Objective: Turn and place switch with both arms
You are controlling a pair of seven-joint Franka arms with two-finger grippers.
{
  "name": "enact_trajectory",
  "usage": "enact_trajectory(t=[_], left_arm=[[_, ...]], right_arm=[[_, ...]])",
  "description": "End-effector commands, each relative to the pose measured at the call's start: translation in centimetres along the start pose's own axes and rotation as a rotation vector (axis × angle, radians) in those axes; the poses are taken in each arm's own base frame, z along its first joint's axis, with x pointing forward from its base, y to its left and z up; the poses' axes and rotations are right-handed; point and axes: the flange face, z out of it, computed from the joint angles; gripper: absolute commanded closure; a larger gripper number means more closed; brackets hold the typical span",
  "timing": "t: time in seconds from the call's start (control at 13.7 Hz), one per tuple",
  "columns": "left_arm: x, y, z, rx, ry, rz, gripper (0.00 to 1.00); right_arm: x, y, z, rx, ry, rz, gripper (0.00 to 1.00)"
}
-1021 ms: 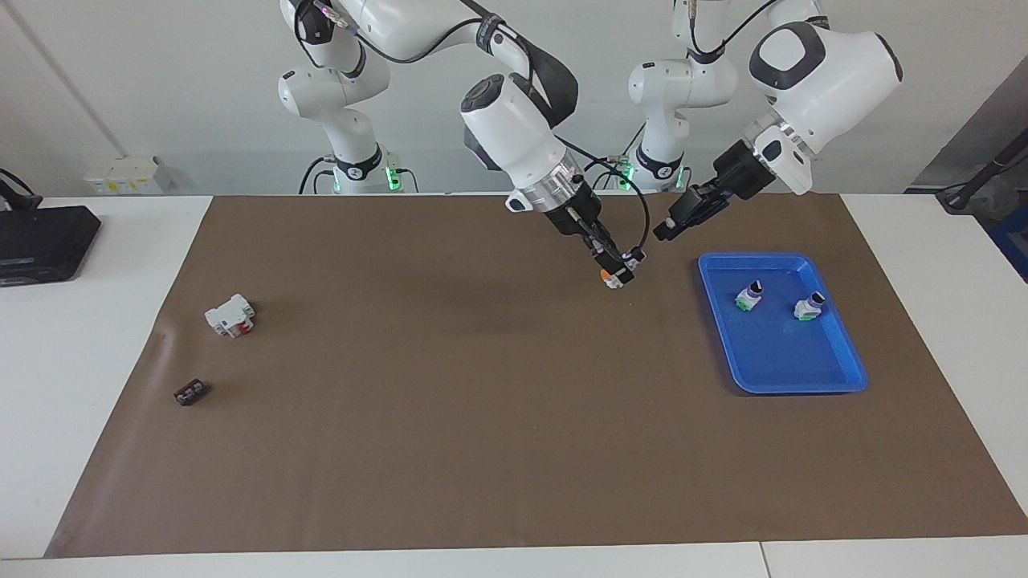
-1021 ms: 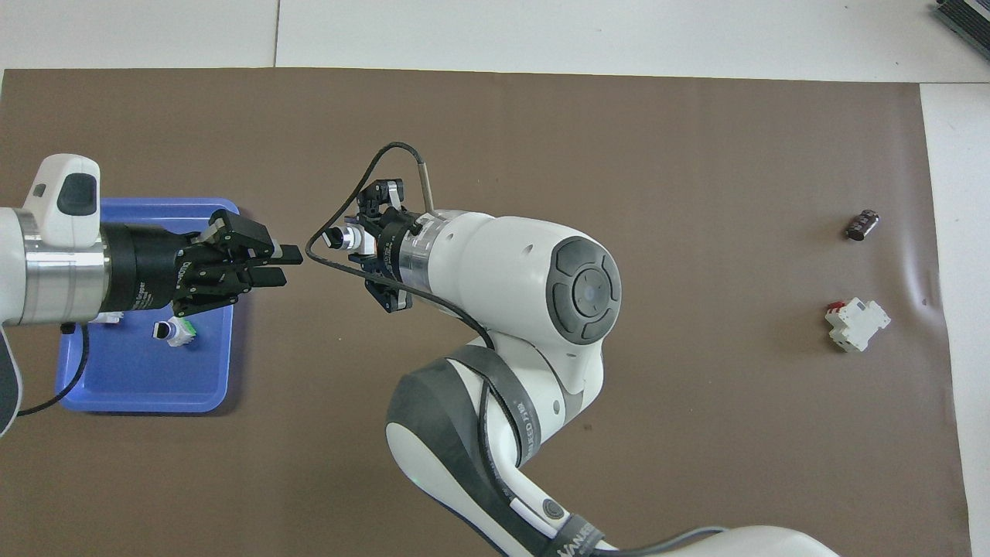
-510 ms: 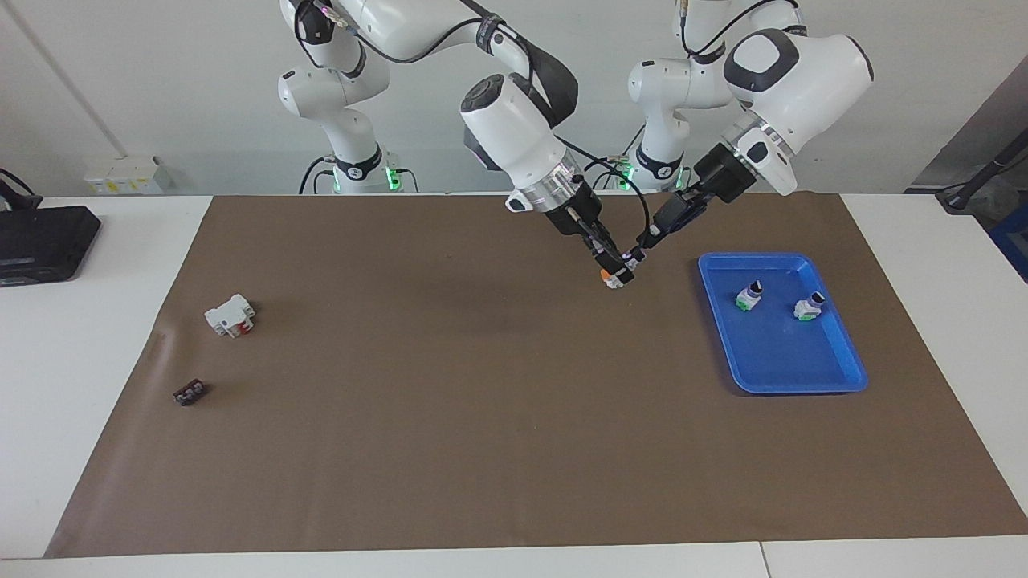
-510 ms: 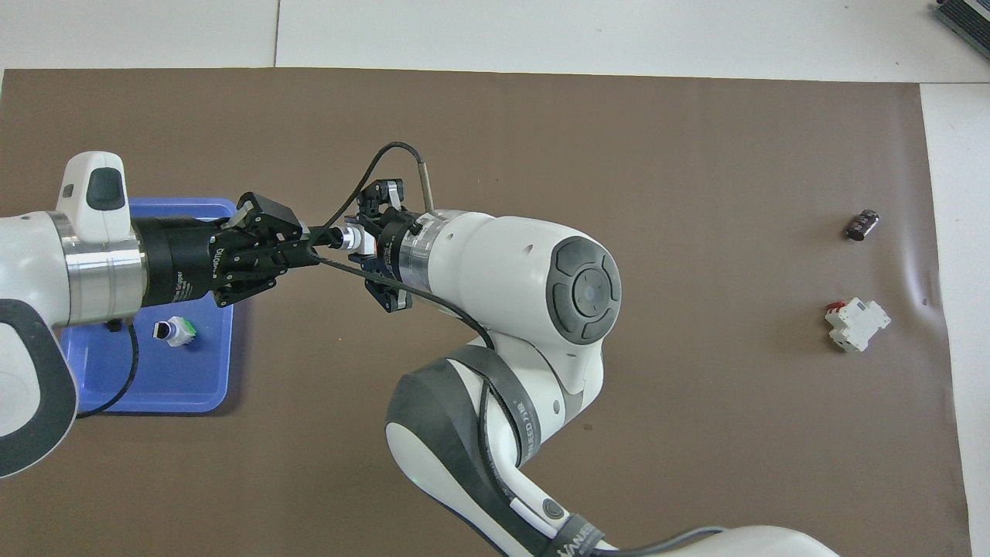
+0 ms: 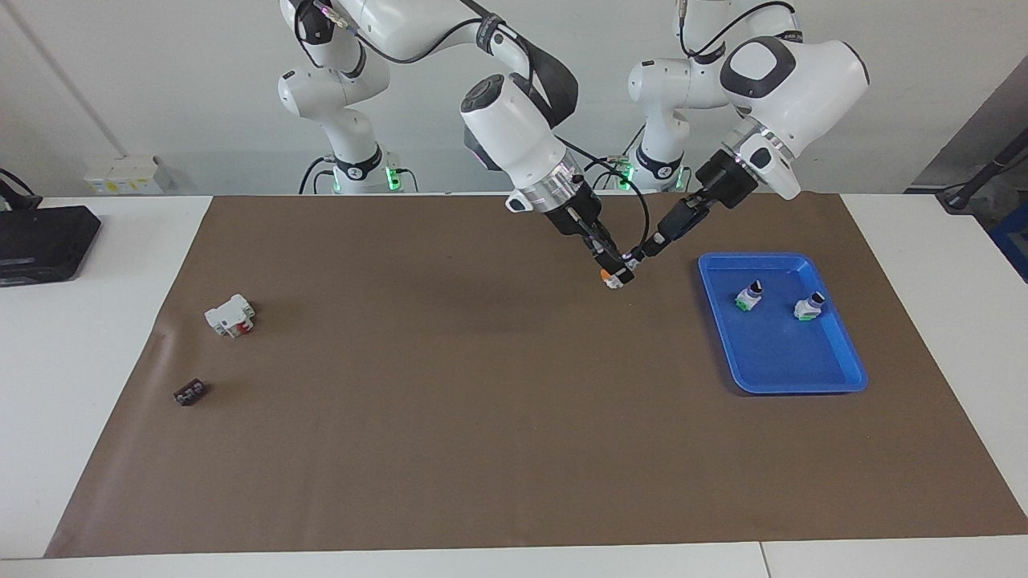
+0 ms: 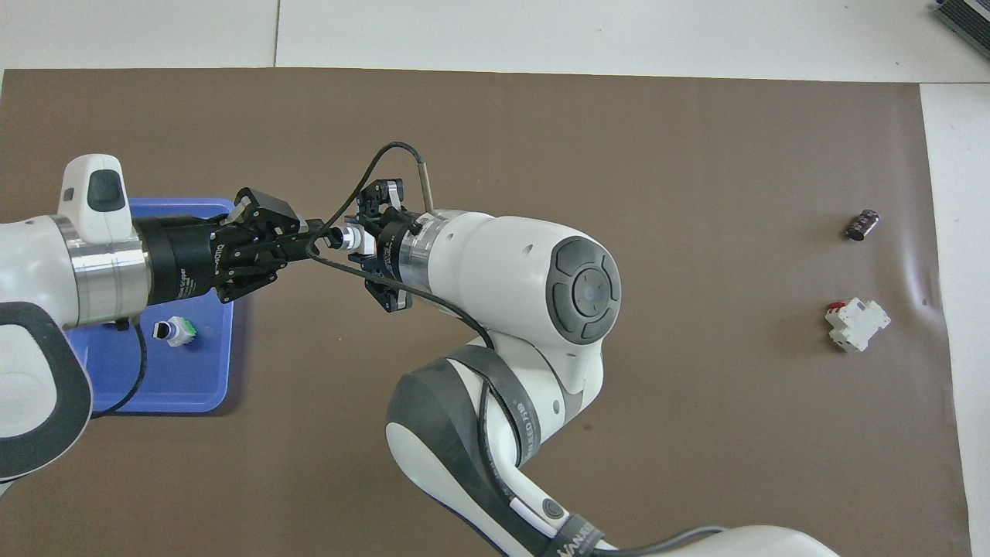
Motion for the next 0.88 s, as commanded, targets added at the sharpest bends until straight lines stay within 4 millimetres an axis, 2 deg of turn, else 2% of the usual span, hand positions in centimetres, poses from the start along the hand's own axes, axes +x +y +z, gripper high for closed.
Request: enact_trajectory(t=[0.0, 0.36, 0.8], left_arm=[[-0.6, 0.0, 0.3, -0.030, 0.016, -0.023, 0.68], [-1.2, 0.5, 1.1, -0.042, 0.025, -0.032, 0.69], [-0.8, 0.1, 1.4, -0.040, 0.035, -0.039, 0.75]], right_arm=[[-0.3, -0.4, 0.2, 0.005, 0.008, 0.011, 1.00], [-0.4, -0.4, 0.2, 0.006, 0.007, 0.010, 1.00], [-0.4, -0.4, 0.2, 0.004, 0.008, 0.013, 1.00]])
